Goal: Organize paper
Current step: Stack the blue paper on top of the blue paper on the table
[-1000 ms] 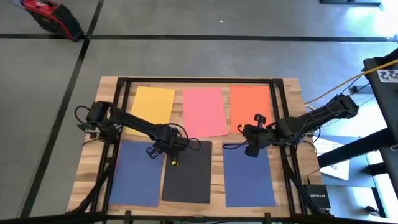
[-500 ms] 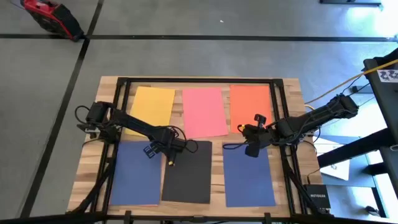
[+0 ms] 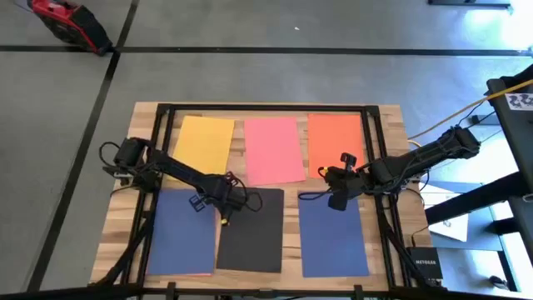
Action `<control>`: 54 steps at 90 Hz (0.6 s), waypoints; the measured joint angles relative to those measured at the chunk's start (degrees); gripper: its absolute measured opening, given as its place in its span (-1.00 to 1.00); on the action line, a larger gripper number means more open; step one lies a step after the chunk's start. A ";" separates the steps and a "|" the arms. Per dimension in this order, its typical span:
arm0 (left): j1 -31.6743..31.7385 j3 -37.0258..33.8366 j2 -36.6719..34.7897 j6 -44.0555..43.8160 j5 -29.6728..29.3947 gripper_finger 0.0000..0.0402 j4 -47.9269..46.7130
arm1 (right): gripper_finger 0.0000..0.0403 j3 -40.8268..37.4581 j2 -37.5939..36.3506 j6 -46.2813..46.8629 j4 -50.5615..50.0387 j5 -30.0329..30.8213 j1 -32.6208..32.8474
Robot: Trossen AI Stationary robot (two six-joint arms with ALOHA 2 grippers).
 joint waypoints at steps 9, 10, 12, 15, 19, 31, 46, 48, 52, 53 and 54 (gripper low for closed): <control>0.88 0.04 0.00 -0.53 0.18 -0.76 -1.37 | -0.99 0.00 0.00 0.00 0.00 -0.02 -0.01; 1.00 0.04 0.00 -0.58 0.24 -0.79 -1.60 | -0.99 0.00 0.00 0.00 0.00 -0.01 0.00; 1.25 0.04 0.00 -0.87 0.38 -0.85 -2.12 | -0.99 0.00 0.00 0.00 0.00 -0.01 0.01; 1.61 0.04 -0.01 -1.39 0.58 -0.92 -2.71 | -0.99 0.00 0.00 -0.01 0.00 -0.01 0.00; 2.10 0.04 -0.02 -2.20 0.72 -0.96 -3.38 | -0.99 0.00 0.00 0.00 0.00 -0.02 0.01; 2.64 0.04 -0.03 -3.04 0.64 -0.98 -4.50 | -0.99 0.00 0.00 0.00 0.00 -0.02 -0.01; 2.38 0.07 -0.04 -6.16 1.86 -0.95 -4.35 | -0.99 0.00 0.00 -0.02 0.00 -0.02 -0.01; 2.49 0.07 -0.04 -6.80 2.60 -0.94 -4.41 | -0.99 0.00 0.00 -0.02 0.00 -0.02 -0.01; 2.91 0.07 -0.04 -8.60 4.40 -0.90 -4.78 | -0.99 0.00 0.00 0.00 0.00 -0.02 -0.01; 3.01 0.08 -0.04 -9.26 4.80 -0.89 -4.95 | -0.99 0.00 0.00 0.00 0.00 -0.02 -0.01; 3.13 0.11 -0.04 -9.71 5.23 -0.88 -5.16 | -0.99 0.00 0.00 0.00 0.00 -0.02 -0.01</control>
